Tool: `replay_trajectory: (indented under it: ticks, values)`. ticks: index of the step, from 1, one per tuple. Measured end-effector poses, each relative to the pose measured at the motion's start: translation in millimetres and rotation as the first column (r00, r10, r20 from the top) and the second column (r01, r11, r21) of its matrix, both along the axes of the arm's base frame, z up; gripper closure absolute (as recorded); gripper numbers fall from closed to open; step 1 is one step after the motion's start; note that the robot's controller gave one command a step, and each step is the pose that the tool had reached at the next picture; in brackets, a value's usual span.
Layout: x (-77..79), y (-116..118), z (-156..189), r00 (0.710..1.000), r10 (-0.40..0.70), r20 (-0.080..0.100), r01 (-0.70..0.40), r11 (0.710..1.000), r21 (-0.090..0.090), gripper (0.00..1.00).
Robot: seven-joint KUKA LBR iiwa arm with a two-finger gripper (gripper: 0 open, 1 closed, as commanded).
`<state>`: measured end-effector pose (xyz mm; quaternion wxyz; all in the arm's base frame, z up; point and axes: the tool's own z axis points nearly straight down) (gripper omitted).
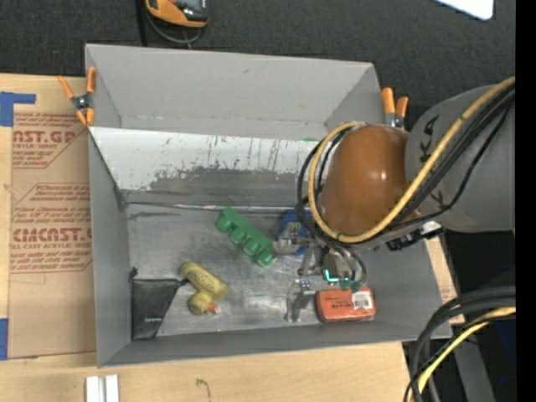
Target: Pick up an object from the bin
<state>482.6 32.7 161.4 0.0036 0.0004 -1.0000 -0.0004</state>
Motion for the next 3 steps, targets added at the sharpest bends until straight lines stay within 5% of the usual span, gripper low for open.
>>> replay_trajectory:
  ticks: [1, 2, 3]
  values:
    - [1.8, -0.1, 2.8, 1.0, 0.0, 0.007, 0.0, 1.0, 0.0, 0.0]
    - [47.9, 17.4, 7.4, 0.999, 0.041, 0.007, -0.041, 0.999, -0.001, 0.0]
    - [73.2, -3.1, -71.3, 0.974, -0.221, 0.044, 0.221, 0.975, 0.014, 1.0]
